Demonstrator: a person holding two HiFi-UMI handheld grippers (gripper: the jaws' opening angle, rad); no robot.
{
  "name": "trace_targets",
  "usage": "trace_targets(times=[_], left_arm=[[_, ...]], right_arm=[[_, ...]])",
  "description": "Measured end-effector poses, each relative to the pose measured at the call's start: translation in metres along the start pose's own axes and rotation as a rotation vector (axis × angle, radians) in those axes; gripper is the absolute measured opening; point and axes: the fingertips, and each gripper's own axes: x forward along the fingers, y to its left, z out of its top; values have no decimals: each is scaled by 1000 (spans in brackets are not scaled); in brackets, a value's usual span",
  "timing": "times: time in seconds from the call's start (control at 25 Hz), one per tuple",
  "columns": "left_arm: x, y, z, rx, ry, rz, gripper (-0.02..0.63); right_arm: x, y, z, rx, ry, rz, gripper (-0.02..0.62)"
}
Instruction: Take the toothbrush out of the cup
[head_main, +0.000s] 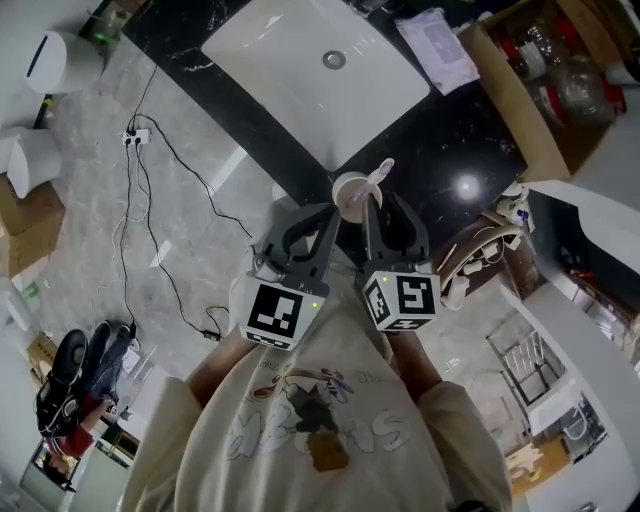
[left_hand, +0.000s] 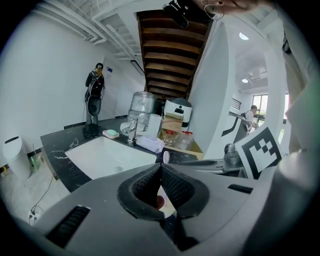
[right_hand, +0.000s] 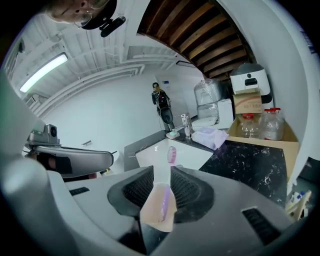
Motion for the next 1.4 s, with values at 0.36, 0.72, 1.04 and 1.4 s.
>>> trace_targets(times=[0.36,0.72,1.04,1.4], left_arm=[[17,2,-9,-46,7,19,12],[24,2,-22,-66,29,39,12],[22,8,-22,-65,33,58,12],[13,14,-17,-62,15,63,12]], right_arm=[[16,-3,-11,-46,50,44,114],[32,-14,-21,-72,100,91,115],[45,-12,-26,-120,165,131,113],[39,-1,-13,-184,104,110,38]])
